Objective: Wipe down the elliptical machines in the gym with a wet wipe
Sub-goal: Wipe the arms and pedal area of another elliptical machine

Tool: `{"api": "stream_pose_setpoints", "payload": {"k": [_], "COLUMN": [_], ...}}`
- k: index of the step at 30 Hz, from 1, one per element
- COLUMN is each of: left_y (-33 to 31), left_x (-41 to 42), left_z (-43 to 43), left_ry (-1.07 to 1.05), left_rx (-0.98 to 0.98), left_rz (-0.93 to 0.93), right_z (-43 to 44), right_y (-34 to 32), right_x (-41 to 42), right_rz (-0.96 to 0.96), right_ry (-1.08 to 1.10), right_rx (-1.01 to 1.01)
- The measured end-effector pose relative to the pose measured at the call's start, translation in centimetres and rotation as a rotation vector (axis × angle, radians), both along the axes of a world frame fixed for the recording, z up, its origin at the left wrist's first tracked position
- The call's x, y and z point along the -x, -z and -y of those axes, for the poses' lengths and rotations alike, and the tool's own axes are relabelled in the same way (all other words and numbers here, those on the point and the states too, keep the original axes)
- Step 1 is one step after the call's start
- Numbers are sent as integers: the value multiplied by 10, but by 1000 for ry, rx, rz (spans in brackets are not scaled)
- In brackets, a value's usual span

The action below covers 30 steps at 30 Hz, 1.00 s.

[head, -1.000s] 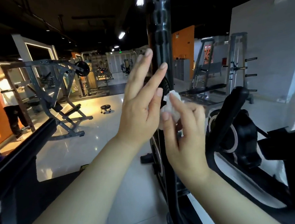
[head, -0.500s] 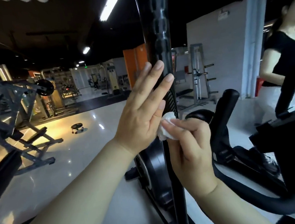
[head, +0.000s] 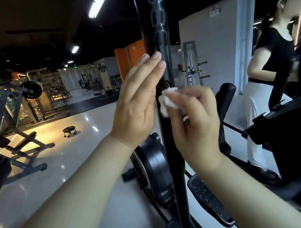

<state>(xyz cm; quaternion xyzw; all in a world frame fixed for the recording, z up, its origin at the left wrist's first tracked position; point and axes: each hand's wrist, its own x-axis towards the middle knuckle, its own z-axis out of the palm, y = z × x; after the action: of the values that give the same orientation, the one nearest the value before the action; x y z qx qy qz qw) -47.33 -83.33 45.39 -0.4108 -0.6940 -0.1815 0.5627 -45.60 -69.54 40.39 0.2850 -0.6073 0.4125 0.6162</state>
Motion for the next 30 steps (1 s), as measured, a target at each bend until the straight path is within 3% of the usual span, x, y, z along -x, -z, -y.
{"api": "stream_pose_setpoints", "payload": {"k": [4,12,18,25,30], "left_y": [5,15,18,27,29], "left_x": [-1,-2,-9,-18,-21], "left_z": [-6,-18,-26,-21,-15], "left_ry": [12,59,-55,-151,-186], "left_rx": [2,-98,-133,-102,-87], "left_rz": [54,114,171,169,149], "right_z": [3,-17,-18,-24,-28], "right_y": [-10,34,10,43,17], "right_x": [0,7,10,14,15], "right_rz": [26,-38,109,65,120], "right_ry": [-45,3,-208,-270,-242], "right_rx": [71,-235,34,-268,-101]}}
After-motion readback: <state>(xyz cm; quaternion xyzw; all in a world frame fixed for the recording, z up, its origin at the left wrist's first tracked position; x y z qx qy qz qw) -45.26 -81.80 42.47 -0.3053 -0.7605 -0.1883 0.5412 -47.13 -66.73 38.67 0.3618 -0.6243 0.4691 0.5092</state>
